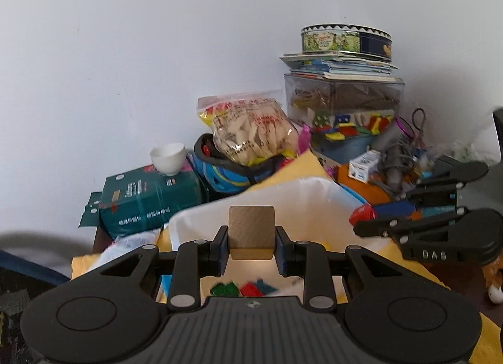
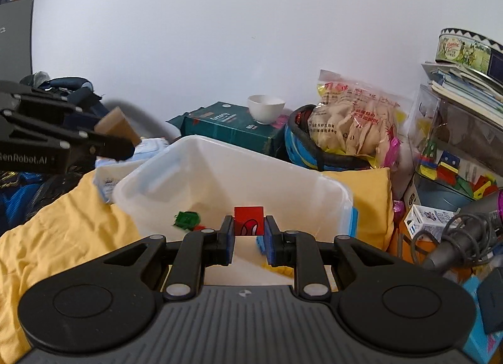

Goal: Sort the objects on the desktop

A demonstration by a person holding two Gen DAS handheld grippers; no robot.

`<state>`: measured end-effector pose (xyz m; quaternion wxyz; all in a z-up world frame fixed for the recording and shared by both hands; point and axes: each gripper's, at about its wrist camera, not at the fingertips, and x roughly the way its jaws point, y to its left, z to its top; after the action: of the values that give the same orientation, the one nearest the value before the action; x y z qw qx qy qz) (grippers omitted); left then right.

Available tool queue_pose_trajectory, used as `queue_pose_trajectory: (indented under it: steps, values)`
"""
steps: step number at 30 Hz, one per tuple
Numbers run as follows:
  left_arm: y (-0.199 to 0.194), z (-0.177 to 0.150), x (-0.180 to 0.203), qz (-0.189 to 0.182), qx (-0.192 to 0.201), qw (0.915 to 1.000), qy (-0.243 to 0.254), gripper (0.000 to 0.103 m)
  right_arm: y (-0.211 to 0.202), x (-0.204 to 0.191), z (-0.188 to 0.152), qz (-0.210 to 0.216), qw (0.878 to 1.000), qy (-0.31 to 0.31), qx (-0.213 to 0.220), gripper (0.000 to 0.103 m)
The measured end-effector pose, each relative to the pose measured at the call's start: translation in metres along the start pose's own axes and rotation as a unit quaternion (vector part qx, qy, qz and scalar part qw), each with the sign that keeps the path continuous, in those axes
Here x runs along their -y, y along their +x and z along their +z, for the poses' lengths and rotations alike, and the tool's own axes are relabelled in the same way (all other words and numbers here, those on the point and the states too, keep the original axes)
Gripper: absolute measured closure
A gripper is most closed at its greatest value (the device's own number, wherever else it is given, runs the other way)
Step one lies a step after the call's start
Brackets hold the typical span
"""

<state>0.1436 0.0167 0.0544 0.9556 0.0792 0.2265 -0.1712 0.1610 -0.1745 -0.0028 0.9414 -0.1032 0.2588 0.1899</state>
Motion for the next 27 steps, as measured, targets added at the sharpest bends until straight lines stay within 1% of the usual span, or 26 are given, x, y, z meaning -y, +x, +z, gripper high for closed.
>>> queue_pose_trajectory:
  steps: [5,9,12,16,20,21,23,25,27]
  values:
    - [0.033,0.004,-0.008,-0.005,-0.009,0.9999,-0.012,0.071,0.023,0.004,0.003,0.006,1.0,0.006,-0.01,0.081]
    - [0.066,-0.004,-0.01,-0.01,-0.034,0.9992,-0.016,0.071,0.045,0.008,0.003,0.007,1.0,0.01,-0.024,0.081]
    - [0.086,-0.016,-0.01,-0.018,-0.055,0.9981,-0.02,0.071,0.061,0.014,-0.001,0.009,0.999,0.024,-0.043,0.081]
    - [0.102,-0.028,-0.012,-0.021,-0.079,0.9964,-0.023,0.071,0.077,0.019,-0.009,0.009,0.997,0.033,-0.065,0.081]
    - [0.108,-0.035,-0.015,-0.02,-0.091,0.9952,-0.03,0.071,0.085,0.022,-0.016,0.015,0.996,0.048,-0.079,0.08]
    - [0.109,-0.035,-0.015,-0.019,-0.093,0.995,-0.03,0.07,0.086,0.021,-0.016,0.015,0.995,0.05,-0.083,0.078]
    - [0.107,-0.034,-0.015,-0.015,-0.091,0.9953,-0.03,0.068,0.085,0.021,-0.017,0.013,0.995,0.053,-0.081,0.065]
    - [0.103,-0.032,-0.014,-0.012,-0.085,0.9959,-0.03,0.056,0.081,0.02,-0.016,0.01,0.996,0.051,-0.072,0.059]
    - [0.096,-0.029,-0.013,-0.007,-0.075,0.9966,-0.031,0.05,0.078,0.02,-0.014,0.008,0.997,0.048,-0.068,0.057]
